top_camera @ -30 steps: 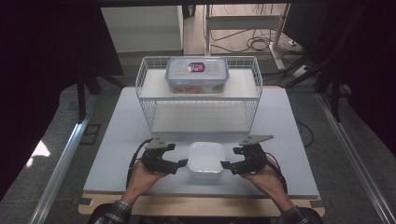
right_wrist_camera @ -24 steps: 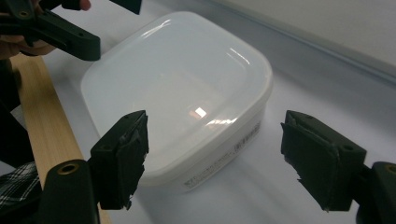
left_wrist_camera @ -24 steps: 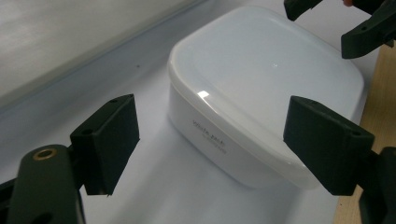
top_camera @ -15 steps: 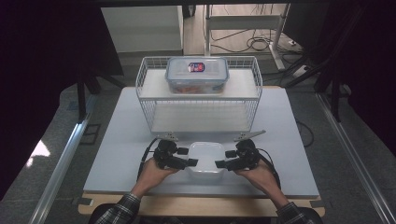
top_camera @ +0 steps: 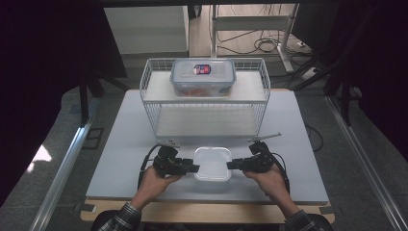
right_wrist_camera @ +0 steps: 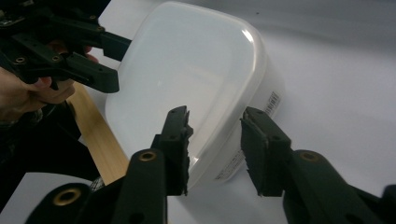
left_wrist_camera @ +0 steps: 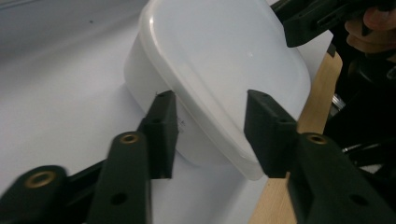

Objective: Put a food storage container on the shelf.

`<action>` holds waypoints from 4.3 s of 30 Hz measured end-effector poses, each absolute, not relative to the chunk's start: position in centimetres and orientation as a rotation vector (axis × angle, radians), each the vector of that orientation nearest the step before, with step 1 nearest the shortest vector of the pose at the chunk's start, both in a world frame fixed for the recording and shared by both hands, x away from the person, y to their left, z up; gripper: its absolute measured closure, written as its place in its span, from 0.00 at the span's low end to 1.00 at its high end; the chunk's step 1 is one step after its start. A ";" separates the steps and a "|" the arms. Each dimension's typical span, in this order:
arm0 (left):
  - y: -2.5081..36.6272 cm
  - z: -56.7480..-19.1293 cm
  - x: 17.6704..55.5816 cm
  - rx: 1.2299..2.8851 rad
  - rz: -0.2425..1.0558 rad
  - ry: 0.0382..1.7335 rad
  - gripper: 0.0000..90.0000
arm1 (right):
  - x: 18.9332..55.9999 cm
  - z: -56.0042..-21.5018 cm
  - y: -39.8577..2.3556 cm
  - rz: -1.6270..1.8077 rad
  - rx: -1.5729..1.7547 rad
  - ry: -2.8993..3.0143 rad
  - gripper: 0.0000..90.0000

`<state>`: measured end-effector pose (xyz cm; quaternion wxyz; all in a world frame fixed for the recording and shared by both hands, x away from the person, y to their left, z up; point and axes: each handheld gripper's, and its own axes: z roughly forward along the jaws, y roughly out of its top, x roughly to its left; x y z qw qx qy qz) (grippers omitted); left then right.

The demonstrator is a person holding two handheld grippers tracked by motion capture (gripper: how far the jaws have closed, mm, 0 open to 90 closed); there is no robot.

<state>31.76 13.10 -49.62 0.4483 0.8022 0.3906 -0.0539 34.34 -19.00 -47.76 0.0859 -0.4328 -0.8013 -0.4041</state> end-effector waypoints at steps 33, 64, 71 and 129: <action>14.7 -45.3 30.9 1.867 0.078 0.985 0.88 | 33.4 -42.4 -17.6 -1.534 -1.170 -2.582 0.89; 15.0 -35.5 31.7 1.837 0.306 0.890 0.88 | 35.0 -34.3 -17.0 -1.741 -1.092 -2.629 0.88; 15.2 -33.4 32.3 1.824 0.336 0.879 0.88 | 35.7 -32.3 -16.8 -1.795 -1.083 -2.625 0.88; 16.0 -25.8 41.5 1.712 0.361 0.939 0.73 | 44.4 -24.4 -14.6 -1.934 -1.233 -2.483 0.83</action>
